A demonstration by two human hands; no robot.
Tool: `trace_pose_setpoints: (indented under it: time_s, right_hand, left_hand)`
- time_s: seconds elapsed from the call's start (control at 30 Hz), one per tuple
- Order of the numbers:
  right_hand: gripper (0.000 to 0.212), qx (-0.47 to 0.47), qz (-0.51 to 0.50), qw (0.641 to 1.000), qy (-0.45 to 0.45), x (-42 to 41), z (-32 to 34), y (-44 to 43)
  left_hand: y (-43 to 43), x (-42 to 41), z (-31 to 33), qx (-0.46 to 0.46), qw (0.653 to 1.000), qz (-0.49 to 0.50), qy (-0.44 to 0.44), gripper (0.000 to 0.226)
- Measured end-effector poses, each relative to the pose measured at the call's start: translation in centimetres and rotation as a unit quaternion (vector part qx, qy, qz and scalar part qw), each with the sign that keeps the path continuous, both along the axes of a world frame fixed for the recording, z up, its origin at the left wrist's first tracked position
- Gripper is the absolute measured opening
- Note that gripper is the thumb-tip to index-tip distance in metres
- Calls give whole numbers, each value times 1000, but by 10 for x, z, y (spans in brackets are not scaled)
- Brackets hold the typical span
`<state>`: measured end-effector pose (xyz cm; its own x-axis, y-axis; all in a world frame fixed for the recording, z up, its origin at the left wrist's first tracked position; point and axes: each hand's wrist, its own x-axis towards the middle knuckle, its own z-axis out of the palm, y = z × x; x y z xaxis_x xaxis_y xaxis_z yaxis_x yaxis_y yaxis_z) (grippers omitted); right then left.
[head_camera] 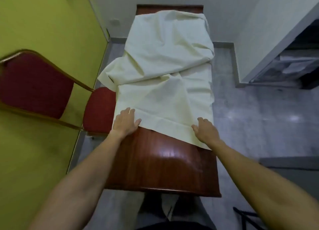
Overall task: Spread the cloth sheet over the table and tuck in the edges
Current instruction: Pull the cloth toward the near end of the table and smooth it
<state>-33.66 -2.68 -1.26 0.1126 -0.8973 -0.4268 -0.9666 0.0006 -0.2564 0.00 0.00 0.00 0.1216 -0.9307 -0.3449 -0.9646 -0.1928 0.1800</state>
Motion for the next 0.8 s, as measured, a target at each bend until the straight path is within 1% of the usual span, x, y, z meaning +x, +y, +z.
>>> trace_pose_setpoints:
  time_s: [0.13,0.27,0.37,0.43,0.53,0.63,0.8]
  right_hand:
    - [34,-51,-65,997,2,23,-18,0]
    - [34,-87,-121,989,-6,35,-35,-2]
    - [28,-119,-148,982,-8,38,-48,-5]
    - [25,-131,-154,979,-15,38,-56,-5]
    - [25,-137,-151,979,-16,40,-57,-3]
    - [24,-156,-139,977,-28,39,-44,0]
    - [23,-192,-109,975,-31,34,-15,-1]
  left_hand:
    - [-22,29,-21,-24,996,81,36,62]
    - [-38,29,-45,-67,995,60,36,53]
    - [-43,31,-63,-106,993,52,13,44]
    - [-42,28,-71,-130,990,42,30,35]
    - [-36,18,-69,-128,988,36,71,28]
    - [-22,6,-59,-137,987,-12,80,29]
    - [-9,-17,-31,-155,983,-39,94,33]
